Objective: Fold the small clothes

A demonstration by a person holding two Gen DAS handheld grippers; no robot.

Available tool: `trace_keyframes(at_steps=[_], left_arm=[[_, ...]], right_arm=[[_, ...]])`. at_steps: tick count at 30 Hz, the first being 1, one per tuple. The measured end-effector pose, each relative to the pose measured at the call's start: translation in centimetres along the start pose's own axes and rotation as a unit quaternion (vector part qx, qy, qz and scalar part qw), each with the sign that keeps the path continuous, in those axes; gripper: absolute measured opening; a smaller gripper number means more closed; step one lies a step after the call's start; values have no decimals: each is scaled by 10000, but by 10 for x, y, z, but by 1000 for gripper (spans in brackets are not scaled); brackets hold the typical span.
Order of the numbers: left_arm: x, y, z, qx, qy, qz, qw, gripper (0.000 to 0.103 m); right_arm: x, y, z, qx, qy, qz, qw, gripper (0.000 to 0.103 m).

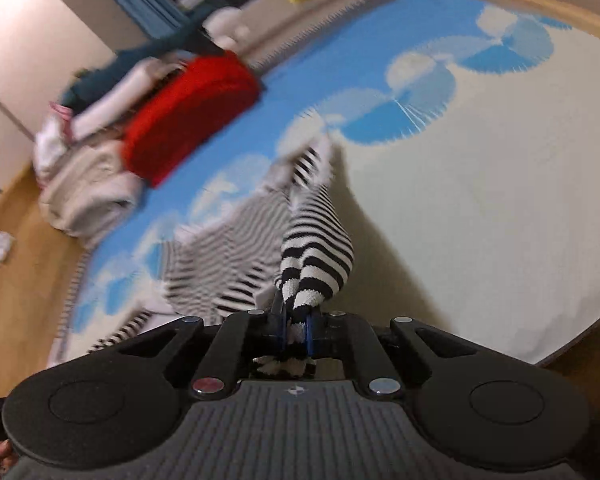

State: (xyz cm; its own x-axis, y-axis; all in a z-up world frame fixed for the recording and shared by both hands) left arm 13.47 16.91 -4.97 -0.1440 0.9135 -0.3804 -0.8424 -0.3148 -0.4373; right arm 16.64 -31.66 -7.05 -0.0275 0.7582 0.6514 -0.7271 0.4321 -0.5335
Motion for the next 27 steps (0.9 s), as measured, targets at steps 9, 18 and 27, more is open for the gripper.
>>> trace_keyframes(at_steps=[9, 18, 27], left_arm=[[2, 5, 16, 259, 447, 348, 9981, 6], [27, -126, -153, 859, 180, 1454, 9855, 8], [33, -179, -178, 313, 58, 1229, 9919, 47]], right_arm=[[18, 1, 45, -174, -361, -90, 9992, 8], [-33, -92, -127, 361, 108, -564, 9977, 13], [-62, -123, -194, 17, 605, -164, 9980, 44]])
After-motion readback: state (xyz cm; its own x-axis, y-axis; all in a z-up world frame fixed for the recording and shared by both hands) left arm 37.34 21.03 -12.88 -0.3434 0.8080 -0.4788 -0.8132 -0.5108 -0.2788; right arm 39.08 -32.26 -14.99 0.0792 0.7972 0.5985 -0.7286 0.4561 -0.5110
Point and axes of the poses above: each gripper's, at about its wrist camera, not at the fingertips, and z roughly against the way its jaws point, x to its left, y to its underside, the point moved 9 cm from there along -z, roughly the way its jaws point, and after that the axes turned 8 degrees about -y, right-handed, at the moved point
